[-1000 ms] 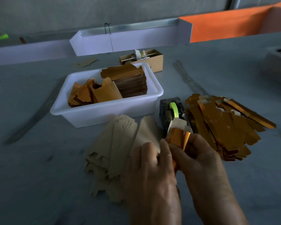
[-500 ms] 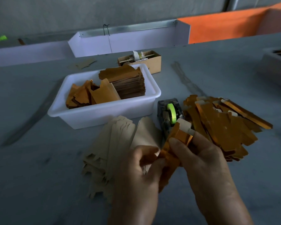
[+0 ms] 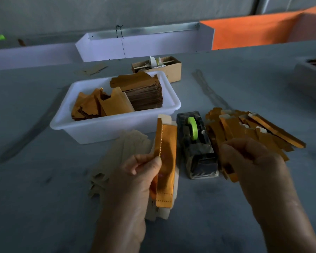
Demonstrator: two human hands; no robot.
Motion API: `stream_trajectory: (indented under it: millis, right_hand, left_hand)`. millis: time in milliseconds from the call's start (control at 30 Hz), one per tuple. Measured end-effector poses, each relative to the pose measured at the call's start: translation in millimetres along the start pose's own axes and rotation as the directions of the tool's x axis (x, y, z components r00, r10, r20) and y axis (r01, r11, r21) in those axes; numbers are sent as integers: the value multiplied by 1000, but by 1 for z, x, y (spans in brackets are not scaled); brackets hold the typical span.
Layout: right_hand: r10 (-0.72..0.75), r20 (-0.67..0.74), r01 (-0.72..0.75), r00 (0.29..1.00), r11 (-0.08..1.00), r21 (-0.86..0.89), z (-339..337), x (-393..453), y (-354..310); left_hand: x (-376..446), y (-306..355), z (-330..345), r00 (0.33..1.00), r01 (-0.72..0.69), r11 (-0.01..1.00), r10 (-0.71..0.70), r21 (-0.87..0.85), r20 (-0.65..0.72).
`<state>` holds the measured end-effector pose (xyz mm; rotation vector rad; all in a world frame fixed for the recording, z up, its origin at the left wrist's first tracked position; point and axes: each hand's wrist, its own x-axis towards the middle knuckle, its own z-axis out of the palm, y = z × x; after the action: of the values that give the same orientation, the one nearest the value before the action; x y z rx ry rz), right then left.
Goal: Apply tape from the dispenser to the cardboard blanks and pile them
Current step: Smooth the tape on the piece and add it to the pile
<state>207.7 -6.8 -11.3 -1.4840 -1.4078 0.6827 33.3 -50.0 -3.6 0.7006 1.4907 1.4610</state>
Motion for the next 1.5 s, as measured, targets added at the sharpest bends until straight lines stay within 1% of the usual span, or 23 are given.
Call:
stream_trajectory:
  millis: [67,133,200,300,367,467,567,733,800,867,900,967,1000,1033,1067,1133,1200,1233,1267,1367,1500]
  right_hand:
    - [17,40,-15,999,999,-35,0,1,4]
    - [23,98,-17,995,998,-67,4,1,4]
    - [1,108,10,994,995,-100,8,2,4]
    - [-34,124,61,992,972,-226,13,8,3]
    - [-16,165,63,986,958,-280,17,11,5]
    - [28,190,28,981,957,-289,23,13,4]
    - [32,187,5,982,982,-191,23,15,2]
    - [119,217,-96,969,989,-112,24,17,1]
    - [135,235,-126,963,991,-53,25,17,0]
    - [173,225,-191,959,980,62,28,15,2]
    - [208,218,-244,954,957,155,29,12,3]
    - [271,207,-330,940,876,352,31,7,2]
    - [280,185,-333,942,852,404,30,4,2]
    - [269,155,-310,951,857,411,29,2,2]
    - [242,123,-270,963,887,373,28,0,3]
    - [172,65,-181,983,965,189,26,-5,3]
    - [104,16,-104,994,994,-11,27,-10,6]
    - [80,6,-80,997,994,-79,27,-11,7]
    - [64,5,-63,998,991,-117,28,-12,7]
    - [37,0,-37,999,990,-134,30,-14,9]
    - [20,-41,-26,999,987,-158,33,-17,10]
  left_hand:
    - [0,-3,4,1000,11,1000,-12,-7,-16]
    - [-3,-5,9,999,25,999,-25,-20,21]
    - [-4,-7,16,997,46,998,-43,-51,59]
    - [-3,-7,25,994,79,991,-70,-107,84]
    - [0,-9,29,994,79,992,-71,-97,85]
    - [4,-14,34,994,76,996,-72,-41,82]
    - [5,-18,38,992,69,998,-69,4,108]
    - [6,-18,39,985,95,995,-93,-4,146]
    - [6,-18,39,984,105,994,-102,-17,146]
    - [5,-17,40,984,99,995,-95,-23,150]
    - [5,-17,40,984,98,995,-93,-30,151]
    - [5,-16,40,982,107,993,-98,-47,159]
    - [5,-16,40,981,112,992,-101,-57,168]
    - [5,-16,39,979,116,991,-103,-68,178]
    - [5,-16,38,977,123,989,-106,-80,185]
    - [6,-16,35,976,136,985,-114,-105,188]
    - [6,-16,33,977,126,984,-101,-127,186]
    - [6,-16,33,979,115,984,-89,-134,186]
    - [6,-17,34,979,103,985,-75,-140,189]
    - [5,-16,37,973,68,989,-37,-130,228]
    - [7,-17,41,964,23,999,-15,-26,267]
